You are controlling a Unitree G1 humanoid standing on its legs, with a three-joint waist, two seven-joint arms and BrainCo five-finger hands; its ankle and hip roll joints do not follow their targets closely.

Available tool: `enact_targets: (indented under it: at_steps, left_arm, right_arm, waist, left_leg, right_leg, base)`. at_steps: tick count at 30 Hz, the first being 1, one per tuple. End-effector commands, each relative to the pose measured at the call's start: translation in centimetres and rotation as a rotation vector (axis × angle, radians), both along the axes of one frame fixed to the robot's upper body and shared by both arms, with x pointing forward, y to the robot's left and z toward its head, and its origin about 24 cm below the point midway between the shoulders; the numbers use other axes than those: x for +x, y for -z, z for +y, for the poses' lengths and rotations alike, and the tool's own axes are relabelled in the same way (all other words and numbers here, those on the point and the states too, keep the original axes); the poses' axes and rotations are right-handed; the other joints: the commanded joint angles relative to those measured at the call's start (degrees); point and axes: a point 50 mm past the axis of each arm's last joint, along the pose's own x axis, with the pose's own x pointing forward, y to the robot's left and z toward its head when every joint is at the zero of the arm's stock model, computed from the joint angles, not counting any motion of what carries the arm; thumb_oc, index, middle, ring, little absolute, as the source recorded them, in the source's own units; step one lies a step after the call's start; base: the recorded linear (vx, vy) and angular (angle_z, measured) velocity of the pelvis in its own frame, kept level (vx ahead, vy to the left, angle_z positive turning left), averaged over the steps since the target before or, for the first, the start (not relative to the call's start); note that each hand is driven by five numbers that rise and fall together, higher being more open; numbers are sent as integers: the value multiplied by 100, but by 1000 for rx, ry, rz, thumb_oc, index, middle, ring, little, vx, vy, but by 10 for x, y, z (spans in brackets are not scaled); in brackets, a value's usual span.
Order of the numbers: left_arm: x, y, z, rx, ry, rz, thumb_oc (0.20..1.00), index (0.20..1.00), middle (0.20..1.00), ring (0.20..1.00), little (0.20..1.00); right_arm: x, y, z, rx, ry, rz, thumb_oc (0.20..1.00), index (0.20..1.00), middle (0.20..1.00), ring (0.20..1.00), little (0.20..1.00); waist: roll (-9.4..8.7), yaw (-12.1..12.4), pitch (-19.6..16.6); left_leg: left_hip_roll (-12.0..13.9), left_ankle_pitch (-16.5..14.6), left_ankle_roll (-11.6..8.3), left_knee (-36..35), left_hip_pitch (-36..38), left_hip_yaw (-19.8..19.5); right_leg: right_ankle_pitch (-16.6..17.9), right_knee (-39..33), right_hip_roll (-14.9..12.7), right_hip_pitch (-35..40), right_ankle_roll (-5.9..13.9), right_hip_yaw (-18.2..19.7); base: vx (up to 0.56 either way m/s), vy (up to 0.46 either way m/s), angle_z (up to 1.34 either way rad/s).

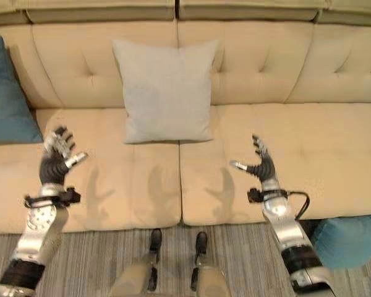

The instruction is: Pick up all the scattered cushions and arrange them neatly on the sofa.

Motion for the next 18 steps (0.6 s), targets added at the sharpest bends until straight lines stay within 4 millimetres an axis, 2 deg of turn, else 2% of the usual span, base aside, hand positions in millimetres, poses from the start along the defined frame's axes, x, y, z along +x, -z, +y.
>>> enact_targets:
  at_steps: [1,2,3,4,5,6,7,9,13,15,16,18]
  left_arm:
    - [11,10,-1,65,44,57,1000,1000,1000,1000,1000]
    - [1,28,3,97,32,139,1000,1000,1000,1000,1000]
    - [1,28,2,97,32,139,1000,1000,1000,1000,1000]
    - [-14,56,3,109,23,277,1000,1000,1000,1000,1000]
    - [-14,56,3,109,23,277,1000,1000,1000,1000,1000]
    - [-31,82,4,139,-6,407,1000,1000,1000,1000,1000]
    - [-40,96,4,158,-7,487,1000,1000,1000,1000,1000]
    - [-60,118,2,118,-51,599,1000,1000,1000,1000,1000]
    - [-96,145,2,94,-92,776,1000,1000,1000,1000,1000]
    - [-101,152,-3,107,-94,820,1000,1000,1000,1000,1000]
    - [-106,156,-5,84,-110,843,1000,1000,1000,1000,1000]
    - [-116,163,-9,73,-122,891,1000,1000,1000,1000,1000]
  right_arm:
    - [8,-3,2,-97,-76,3,1000,1000,1000,1000,1000]
    - [2,10,1,-73,-60,52,1000,1000,1000,1000,1000]
    - [1,11,1,-73,-60,52,1000,1000,1000,1000,1000]
    - [-11,31,-2,-111,-59,146,1000,1000,1000,1000,1000]
    - [-11,31,-2,-111,-58,146,1000,1000,1000,1000,1000]
    - [-26,51,-4,-89,-29,232,1000,1000,1000,1000,1000]
    - [-35,62,-7,-116,-24,289,1000,1000,1000,1000,1000]
    - [-53,82,-10,-112,9,385,1000,1000,1000,1000,1000]
    - [-88,113,-13,-86,71,546,1000,1000,1000,1000,1000]
    - [-95,123,-14,-106,78,610,1000,1000,1000,1000,1000]
    - [-93,123,-14,-129,66,619,1000,1000,1000,1000,1000]
    - [-102,130,-19,-160,80,685,1000,1000,1000,1000,1000]
  waist:
    - [-110,-22,-403]
    - [-102,-41,-443]
    - [-102,-37,-440]
    - [-89,-70,-508]
    - [-87,-71,-504]
    - [-83,-127,-541]
    - [-88,-160,-527]
    - [-128,-171,-509]
    - [-232,-200,-528]
    - [-249,-85,-464]
    - [-263,0,-443]
    - [-271,81,-481]
  left_leg:
    - [41,-241,-131,25,283,103]
    - [66,-229,-134,22,337,129]
    - [67,-232,-135,22,345,132]
    - [100,-216,-151,22,419,145]
    - [101,-218,-152,22,427,144]
    - [151,-182,-202,24,484,167]
    - [179,-175,-241,54,521,198]
    - [235,-221,-254,192,621,168]
    - [310,-416,-275,645,676,145]
    - [161,-448,-265,882,647,-390]
    - [13,-484,-267,1041,600,-833]
    - [-138,-652,-250,1187,611,-1341]
  right_leg:
    - [-131,83,1,105,323,-117]
    - [-135,79,22,146,320,-104]
    - [-136,77,23,153,320,-101]
    - [-172,71,68,253,299,-88]
    - [-173,70,69,261,298,-89]
    - [-207,73,112,352,275,-70]
    - [-243,79,132,416,262,-78]
    - [-311,104,174,550,212,-77]
    - [-380,122,213,791,148,-24]
    - [-381,222,230,771,136,169]
    - [-355,279,221,730,141,305]
    - [-317,361,202,628,183,564]
  base:
    - [-25,-57,-7]
    - [-22,-42,-13]
    - [-27,-60,-15]
    - [-12,-43,-17]
    - [-49,-93,-9]
    - [-49,-80,-4]
    - [-59,-112,1]
    - [-15,-86,1]
    - [7,-52,4]
    - [-19,26,-16]
    - [-58,63,-52]
    - [-53,83,-50]
